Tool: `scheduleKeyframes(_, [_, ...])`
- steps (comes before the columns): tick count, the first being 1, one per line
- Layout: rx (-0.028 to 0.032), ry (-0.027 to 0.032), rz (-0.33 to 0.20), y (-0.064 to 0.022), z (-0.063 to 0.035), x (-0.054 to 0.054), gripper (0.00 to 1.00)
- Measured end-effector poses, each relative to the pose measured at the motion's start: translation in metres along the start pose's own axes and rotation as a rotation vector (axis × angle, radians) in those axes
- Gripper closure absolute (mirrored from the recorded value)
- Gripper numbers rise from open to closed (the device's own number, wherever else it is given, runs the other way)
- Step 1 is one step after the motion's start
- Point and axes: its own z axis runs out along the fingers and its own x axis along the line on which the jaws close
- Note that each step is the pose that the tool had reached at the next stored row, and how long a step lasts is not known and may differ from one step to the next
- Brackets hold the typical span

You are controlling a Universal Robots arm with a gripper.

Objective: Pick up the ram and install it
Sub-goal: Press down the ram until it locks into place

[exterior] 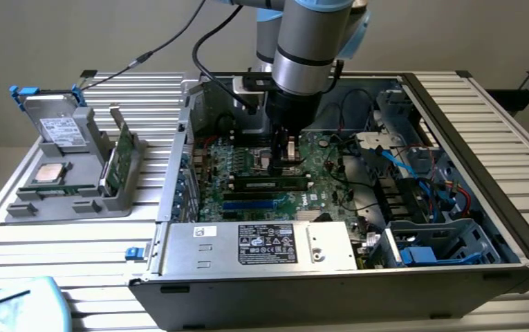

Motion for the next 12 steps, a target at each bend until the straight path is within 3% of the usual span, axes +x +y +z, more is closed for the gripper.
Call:
scheduleKeyframes(8, [0.0,-0.0005,-0.001,-0.0318,-0.0037,0.002,0.89])
scheduleKeyframes(10, [0.0001,-0.0006,-0.002,-0.0333,-0.0031,0.002,0.89])
scheduleKeyframes(12, [0.0051,-0.0006,-0.002,-0.033,-0.0014,0.001,0.89])
